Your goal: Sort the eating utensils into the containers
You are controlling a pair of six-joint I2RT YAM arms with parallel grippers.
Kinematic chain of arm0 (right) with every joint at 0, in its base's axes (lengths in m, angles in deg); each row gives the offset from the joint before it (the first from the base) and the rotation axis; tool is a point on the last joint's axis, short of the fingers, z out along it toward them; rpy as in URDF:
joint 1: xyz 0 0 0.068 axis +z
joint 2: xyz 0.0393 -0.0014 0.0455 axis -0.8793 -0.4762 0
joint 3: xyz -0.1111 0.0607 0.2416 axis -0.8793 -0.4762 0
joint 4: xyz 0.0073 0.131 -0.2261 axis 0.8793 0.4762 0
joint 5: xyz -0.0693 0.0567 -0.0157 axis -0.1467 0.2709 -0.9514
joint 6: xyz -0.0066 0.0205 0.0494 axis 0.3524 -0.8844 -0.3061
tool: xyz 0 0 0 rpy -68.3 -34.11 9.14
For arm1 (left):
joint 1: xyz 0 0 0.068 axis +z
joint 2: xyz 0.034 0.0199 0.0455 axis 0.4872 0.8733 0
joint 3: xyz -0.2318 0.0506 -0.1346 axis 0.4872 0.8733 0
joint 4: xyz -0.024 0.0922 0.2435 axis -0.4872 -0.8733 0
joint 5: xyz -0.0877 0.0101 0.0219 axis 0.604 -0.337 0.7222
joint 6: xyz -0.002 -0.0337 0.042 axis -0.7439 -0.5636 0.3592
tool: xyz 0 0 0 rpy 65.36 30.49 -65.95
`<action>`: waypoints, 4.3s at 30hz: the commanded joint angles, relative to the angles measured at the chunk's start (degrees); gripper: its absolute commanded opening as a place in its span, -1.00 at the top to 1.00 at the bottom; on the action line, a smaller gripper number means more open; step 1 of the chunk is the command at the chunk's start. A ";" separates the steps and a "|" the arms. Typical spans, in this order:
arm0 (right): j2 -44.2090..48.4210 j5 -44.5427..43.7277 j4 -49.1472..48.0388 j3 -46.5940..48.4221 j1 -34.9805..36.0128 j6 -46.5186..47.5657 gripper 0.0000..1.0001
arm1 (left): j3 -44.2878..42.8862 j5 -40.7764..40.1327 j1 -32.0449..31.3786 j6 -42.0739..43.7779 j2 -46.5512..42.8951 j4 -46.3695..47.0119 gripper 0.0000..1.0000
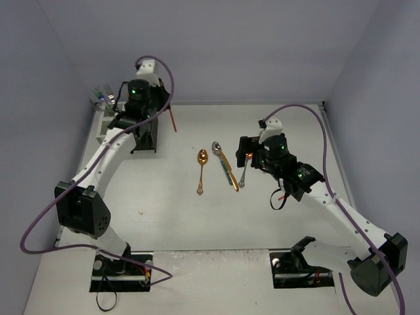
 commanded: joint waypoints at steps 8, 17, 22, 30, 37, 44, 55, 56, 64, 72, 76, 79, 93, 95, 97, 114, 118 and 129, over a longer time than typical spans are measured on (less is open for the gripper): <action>1.11 -5.87 -1.20 -0.81 -4.84 -4.02 -1.00 | -13.64 -11.05 14.89 8.34 9.82 17.61 1.00; 2.62 -6.97 0.01 -2.89 -8.54 -6.02 -1.00 | -18.77 -10.87 18.35 6.51 21.90 20.81 1.00; 2.91 -8.39 0.85 -4.16 -8.96 -7.74 -1.00 | -15.60 -10.25 18.35 5.44 23.66 23.71 0.96; 1.20 -13.97 8.22 -4.24 -10.69 -15.87 -0.99 | -11.02 -9.65 18.35 4.04 21.88 24.27 0.34; -3.48 -13.26 16.08 -4.33 -14.78 -23.02 -0.97 | -5.68 -6.62 18.04 2.04 14.83 23.94 -0.18; -7.35 -9.01 19.22 -7.84 -19.77 -28.91 -0.90 | 2.19 -1.97 16.46 -0.39 3.86 17.35 -0.41; -14.49 -6.75 19.24 -12.73 -24.88 -35.61 -0.37 | 6.54 -0.66 2.93 4.42 -7.69 -5.61 -0.41; -14.90 -6.85 19.24 -12.89 -25.04 -35.70 -0.31 | 6.79 -0.50 1.72 4.43 -8.31 -6.41 -0.41; -17.71 -9.06 17.32 -14.81 -26.57 -37.10 -0.09 | 11.64 2.30 -4.22 1.94 -10.82 -9.76 -0.41; -21.01 -8.24 14.86 -15.93 -27.49 -37.68 0.20 | 11.74 3.09 -5.01 1.78 -10.77 -9.99 -0.41; -20.87 -8.42 14.93 -17.36 -27.94 -38.59 0.46 | 10.65 3.19 -5.11 2.23 -10.68 -10.27 -0.41; -20.23 -8.19 14.93 -18.64 -28.97 -39.46 0.76 | 10.15 3.13 -5.11 2.72 -10.45 -10.78 -0.41; -4.97 -12.99 21.96 -16.23 -31.02 -41.93 1.00 | 6.69 7.05 -6.96 0.74 -8.57 -10.71 -0.41; -2.80 -12.92 22.50 -14.19 -30.96 -40.89 1.00 | 5.64 8.34 -7.30 -0.30 -7.76 -10.65 -0.42; -0.59 -11.65 22.66 -11.39 -30.88 -38.87 1.00 | 3.99 9.61 -7.68 -1.35 -7.12 -10.62 -0.45; 8.12 16.35 -8.40 -2.13 -7.52 -2.31 1.00 | -2.72 20.58 -13.61 -14.83 -2.23 5.52 -0.82; 6.45 22.40 -9.83 0.20 -5.19 1.90 1.00 | -3.37 20.57 -15.23 -16.13 -0.94 8.44 -0.82; 4.57 25.77 -12.11 2.90 -2.43 3.91 1.00 | -5.62 19.45 -18.06 -16.78 1.01 8.75 -0.53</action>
